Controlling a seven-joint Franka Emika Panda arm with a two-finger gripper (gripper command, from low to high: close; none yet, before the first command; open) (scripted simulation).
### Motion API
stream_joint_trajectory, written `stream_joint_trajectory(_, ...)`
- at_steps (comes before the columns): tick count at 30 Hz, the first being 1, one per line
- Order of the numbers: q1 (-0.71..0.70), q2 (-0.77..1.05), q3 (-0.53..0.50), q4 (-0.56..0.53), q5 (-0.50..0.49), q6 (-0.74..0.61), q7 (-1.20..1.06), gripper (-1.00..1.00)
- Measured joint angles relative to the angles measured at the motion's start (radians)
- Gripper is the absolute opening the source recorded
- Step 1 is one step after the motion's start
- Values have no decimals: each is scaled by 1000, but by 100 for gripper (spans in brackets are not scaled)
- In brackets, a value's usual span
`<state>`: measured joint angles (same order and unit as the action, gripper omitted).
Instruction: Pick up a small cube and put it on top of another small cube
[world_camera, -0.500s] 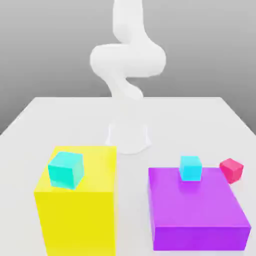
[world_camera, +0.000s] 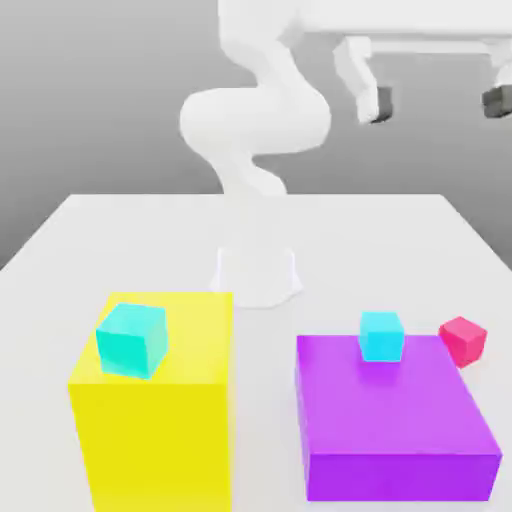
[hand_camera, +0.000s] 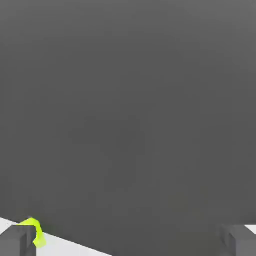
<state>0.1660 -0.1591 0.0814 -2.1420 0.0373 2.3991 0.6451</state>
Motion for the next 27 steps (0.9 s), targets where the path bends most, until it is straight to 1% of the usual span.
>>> stream_joint_trajectory(8, 84, 291, 44, 72, -47, 45, -26, 0)
stream_joint_trajectory(18, 195, 658, 70, 162, -154, 97, -29, 0)
stream_joint_trajectory(22, 225, 803, 50, 197, -185, 182, -17, 0)
stream_joint_trajectory(23, 229, 827, 46, 203, -190, 199, -14, -100)
stream_joint_trajectory(27, 229, 827, 46, 203, -188, 199, -16, -100)
